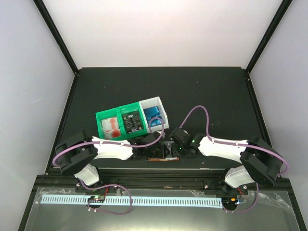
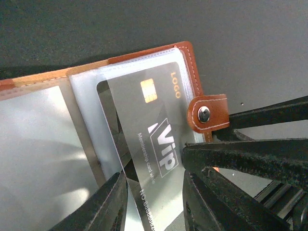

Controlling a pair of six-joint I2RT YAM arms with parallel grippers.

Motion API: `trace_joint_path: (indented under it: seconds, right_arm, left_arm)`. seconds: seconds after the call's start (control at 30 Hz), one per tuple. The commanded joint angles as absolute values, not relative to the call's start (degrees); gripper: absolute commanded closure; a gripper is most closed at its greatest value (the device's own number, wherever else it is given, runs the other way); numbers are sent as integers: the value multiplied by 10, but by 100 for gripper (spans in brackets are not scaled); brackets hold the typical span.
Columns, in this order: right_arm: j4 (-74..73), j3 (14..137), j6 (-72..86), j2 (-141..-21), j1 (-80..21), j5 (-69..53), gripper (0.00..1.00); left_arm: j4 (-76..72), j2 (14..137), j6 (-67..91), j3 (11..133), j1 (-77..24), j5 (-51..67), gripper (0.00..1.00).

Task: Put the credit cards into the card holder
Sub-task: Insert the credit card into the card holder.

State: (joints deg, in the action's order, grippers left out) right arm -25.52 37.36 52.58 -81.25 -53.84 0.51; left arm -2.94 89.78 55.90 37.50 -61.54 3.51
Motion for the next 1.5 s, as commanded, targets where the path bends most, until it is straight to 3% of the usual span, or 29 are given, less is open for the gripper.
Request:
trace_joint_path:
  seconds: [0.0, 0.17, 0.37, 0.73, 1.23, 1.47]
  right_arm:
    - [-255, 353, 526, -809, -538, -4, 54]
    - [-278, 356, 528, -773, -538, 19, 52]
    - [-304, 360, 530, -712, -538, 40, 49]
    - [-305, 360, 521, -700, -538, 20, 50]
    - [-238, 349, 502, -727, -538, -56, 51]
    - [-221, 349, 500, -745, -538, -65, 59]
  left_arm:
    - [-9, 897, 545, 393, -622, 24, 66]
    - [9, 877, 541, 391, -623, 2, 65]
    - [22, 867, 539, 388, -622, -11, 71]
    - [20, 886, 546, 379, -622, -5, 98]
    - [19, 918, 545, 365, -622, -16, 98]
    - [20, 922, 548, 362, -623, -16, 98]
